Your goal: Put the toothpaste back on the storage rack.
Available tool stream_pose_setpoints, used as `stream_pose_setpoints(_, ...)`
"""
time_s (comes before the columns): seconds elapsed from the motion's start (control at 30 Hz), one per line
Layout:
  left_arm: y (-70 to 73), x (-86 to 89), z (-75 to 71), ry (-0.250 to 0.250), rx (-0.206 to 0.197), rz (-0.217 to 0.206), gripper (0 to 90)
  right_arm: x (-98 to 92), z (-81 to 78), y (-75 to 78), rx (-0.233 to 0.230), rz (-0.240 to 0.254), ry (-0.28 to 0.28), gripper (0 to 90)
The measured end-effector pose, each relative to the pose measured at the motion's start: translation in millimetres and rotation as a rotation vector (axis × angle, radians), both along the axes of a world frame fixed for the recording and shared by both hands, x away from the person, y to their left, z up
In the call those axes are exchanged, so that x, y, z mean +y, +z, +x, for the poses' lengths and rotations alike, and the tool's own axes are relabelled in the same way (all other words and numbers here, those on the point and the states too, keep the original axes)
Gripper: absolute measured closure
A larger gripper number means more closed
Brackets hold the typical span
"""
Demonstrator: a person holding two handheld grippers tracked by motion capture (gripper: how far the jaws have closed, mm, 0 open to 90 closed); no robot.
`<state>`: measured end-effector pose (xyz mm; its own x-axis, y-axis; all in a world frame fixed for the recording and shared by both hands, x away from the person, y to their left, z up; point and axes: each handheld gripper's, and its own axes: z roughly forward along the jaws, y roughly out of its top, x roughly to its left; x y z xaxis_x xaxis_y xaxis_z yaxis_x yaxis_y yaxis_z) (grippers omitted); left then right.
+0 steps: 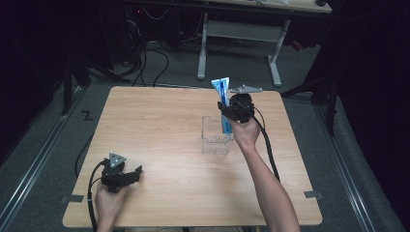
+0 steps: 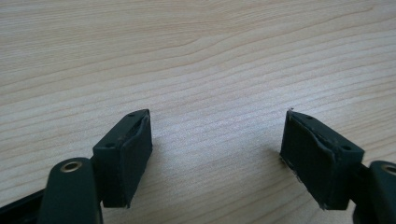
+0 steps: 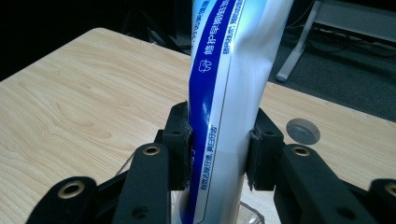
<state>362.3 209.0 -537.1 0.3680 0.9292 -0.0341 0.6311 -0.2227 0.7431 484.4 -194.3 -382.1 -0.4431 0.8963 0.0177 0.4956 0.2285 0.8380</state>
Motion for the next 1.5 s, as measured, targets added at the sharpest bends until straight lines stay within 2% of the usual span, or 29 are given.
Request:
stream_pose_setpoints(0.6,-0.1,-0.1,0.0,0.001,0.000,-0.002,25.0,-2.2,-1.7,-13.2,0.029,-0.018,0.000,65.5)
stream_pose_setpoints(0.87,-0.1,-0.4,-0.2,0.001,-0.001,0.001,24.9,0.0,-3.6,-15.0,0.032,-0.042,0.008,65.2)
stream_pose_setpoints(1.5,-0.1,-0.1,-0.2,0.001,-0.001,-0.003,25.2,-4.8,-9.3,-20.6,0.052,-0.035,0.009,65.0)
